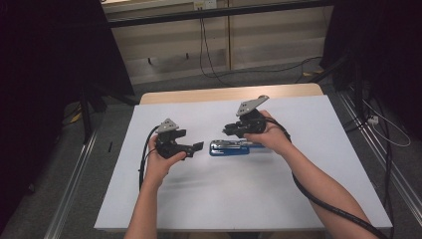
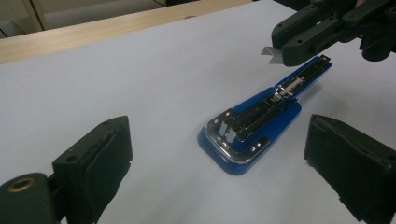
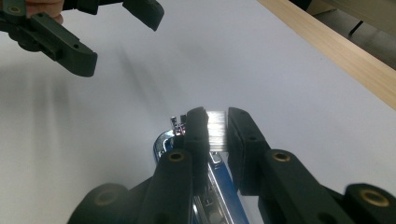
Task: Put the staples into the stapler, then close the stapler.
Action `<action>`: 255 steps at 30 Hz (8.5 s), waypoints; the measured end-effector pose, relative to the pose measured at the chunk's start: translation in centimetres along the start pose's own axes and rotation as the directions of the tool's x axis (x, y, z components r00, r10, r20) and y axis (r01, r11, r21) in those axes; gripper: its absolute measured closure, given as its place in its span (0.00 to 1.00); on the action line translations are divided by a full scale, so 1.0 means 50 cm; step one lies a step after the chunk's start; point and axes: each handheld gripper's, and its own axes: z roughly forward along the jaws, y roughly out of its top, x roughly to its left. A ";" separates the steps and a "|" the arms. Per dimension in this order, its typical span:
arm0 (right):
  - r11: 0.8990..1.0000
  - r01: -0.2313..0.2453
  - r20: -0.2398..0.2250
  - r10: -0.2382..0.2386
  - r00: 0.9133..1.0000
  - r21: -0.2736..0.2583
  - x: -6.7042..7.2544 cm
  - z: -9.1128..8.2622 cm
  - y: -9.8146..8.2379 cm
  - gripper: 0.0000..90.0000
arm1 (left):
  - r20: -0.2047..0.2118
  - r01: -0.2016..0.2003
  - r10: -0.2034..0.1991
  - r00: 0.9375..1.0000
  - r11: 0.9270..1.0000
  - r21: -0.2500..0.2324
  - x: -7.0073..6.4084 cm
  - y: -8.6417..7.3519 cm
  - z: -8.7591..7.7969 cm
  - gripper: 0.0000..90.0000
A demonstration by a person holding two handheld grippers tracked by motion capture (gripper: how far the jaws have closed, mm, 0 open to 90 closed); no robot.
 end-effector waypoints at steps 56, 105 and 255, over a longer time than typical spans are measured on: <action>0.983 0.142 -0.195 -0.117 0.974 0.119 -0.025 0.080 0.016 0.88 | -0.006 0.026 -0.026 1.000 0.999 -0.018 0.013 -0.001 -0.016 0.09; 0.974 0.182 -0.256 -0.143 0.956 0.136 -0.023 0.108 -0.001 0.88 | -0.006 0.039 -0.039 0.999 0.999 -0.011 0.017 -0.003 -0.018 0.08; 0.974 -0.227 0.380 0.202 0.903 0.021 0.004 -0.202 -0.253 0.55 | 0.069 -0.049 0.043 0.997 0.995 0.092 -0.043 -0.047 0.096 1.00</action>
